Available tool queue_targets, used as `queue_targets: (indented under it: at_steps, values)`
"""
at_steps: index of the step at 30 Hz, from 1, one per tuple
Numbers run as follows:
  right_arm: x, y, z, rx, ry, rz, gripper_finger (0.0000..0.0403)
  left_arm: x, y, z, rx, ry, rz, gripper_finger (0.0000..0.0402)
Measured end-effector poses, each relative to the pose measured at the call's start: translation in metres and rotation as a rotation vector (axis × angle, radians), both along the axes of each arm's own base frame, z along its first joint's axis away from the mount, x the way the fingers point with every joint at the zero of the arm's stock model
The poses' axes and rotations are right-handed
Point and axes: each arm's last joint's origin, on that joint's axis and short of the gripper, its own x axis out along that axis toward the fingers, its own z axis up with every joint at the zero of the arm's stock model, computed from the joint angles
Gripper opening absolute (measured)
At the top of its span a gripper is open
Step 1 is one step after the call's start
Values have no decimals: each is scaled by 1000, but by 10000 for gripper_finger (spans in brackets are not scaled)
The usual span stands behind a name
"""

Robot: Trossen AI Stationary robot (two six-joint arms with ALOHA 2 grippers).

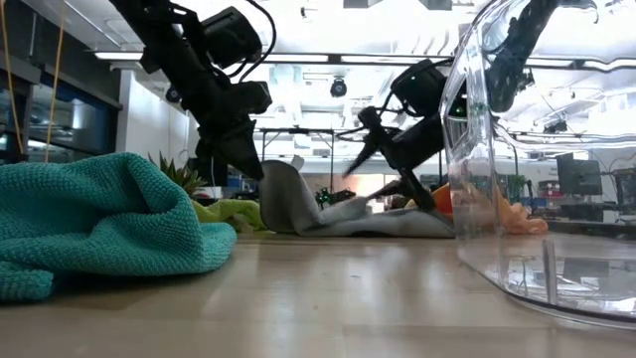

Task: Fold microfiber towels
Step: Fold the gray cloth

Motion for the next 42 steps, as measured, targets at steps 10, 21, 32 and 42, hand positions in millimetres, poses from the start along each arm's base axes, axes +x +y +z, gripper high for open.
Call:
queue_targets:
  at_steps: [10,21,32,42]
  values:
    - [3,-12,28,-237,131,91,216,0,0,0,0,0,0,0]
    - [-7,22,68,-895,427,807,216,0,0,0,0,-3,9,0]
    - [15,36,30,-1184,634,1031,216,0,0,0,2,-1,11,0]
    - [29,46,10,-1330,705,1114,178,0,0,0,-2,-5,17,0]
